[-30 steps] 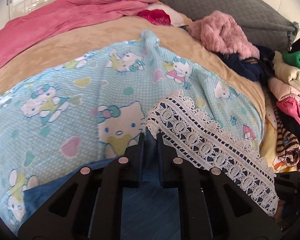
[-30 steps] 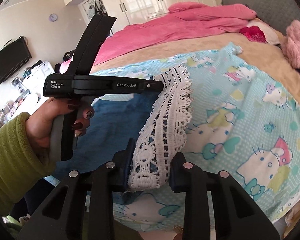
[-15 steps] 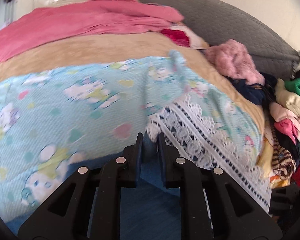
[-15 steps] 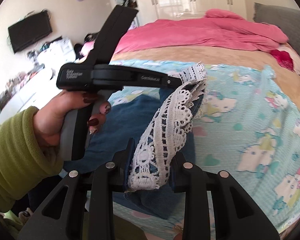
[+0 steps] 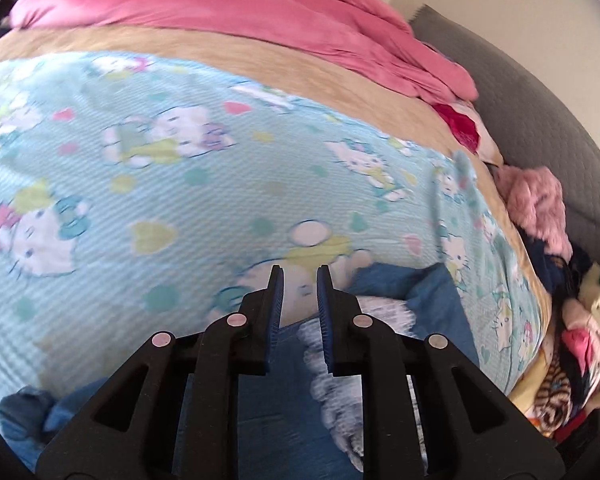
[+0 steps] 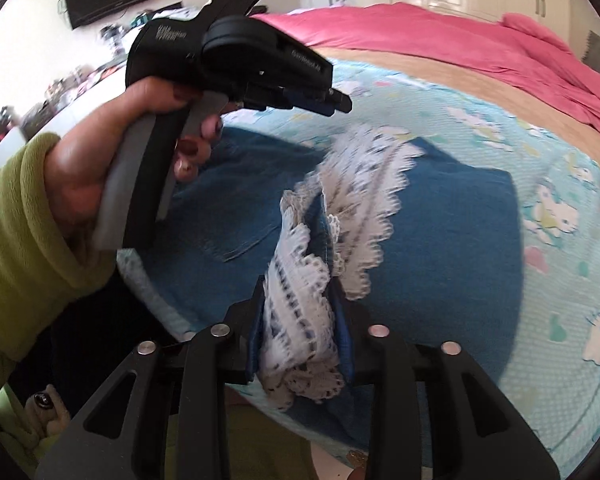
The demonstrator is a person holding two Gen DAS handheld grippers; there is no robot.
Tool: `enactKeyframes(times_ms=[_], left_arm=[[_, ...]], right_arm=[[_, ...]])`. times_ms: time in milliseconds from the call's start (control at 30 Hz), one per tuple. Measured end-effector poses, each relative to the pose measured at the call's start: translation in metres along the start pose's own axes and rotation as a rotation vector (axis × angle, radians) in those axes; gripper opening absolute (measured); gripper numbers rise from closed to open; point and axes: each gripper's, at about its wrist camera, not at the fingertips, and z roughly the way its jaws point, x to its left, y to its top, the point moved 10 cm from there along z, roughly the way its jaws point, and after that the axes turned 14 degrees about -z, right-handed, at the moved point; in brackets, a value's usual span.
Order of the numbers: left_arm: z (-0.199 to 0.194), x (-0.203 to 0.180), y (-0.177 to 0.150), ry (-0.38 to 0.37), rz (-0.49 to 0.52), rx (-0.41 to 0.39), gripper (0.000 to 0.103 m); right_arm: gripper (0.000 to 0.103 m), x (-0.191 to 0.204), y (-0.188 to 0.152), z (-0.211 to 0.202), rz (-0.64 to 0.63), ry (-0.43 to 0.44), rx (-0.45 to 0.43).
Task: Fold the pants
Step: 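Lift the held leg with both grippers and fold it over onto the other leg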
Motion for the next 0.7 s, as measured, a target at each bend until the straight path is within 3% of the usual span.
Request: enactKeyframes(times_ms=[133,233,300,433,500,700], left_arm=[[0.002,0.012,-0.005,-0.029,-0.065,0.031,0.018],[0.005,0.012,-0.009,-0.058,-0.083,0.058,0.019],[0.008,0.009,-0.012,-0.080,-0.090,0.073,0.027],[0.018,0.002,-0.019,-0.095,-0.102,0.114,0.029],[0.025,0.002,-0.023,-0.099,-0.124,0.138,0.041],[0.030,-0.002,-0.027,-0.151,-0.184,0.167,0.049]], right_arm=[[0.047,0.012,0.005,-0.011,-0.024,0.052,-0.025],[0.055,-0.003,0.016,-0.033,-0.019,0.025,-0.075],[0.060,-0.029,0.021,-0.047,-0.005,-0.042,-0.103],[0.060,-0.105,0.019,-0.047,0.148,-0.142,-0.094],[0.060,-0.141,0.013,-0.035,0.235,-0.172,-0.057],[0.060,-0.198,0.010,0.009,0.335,-0.159,0.006]])
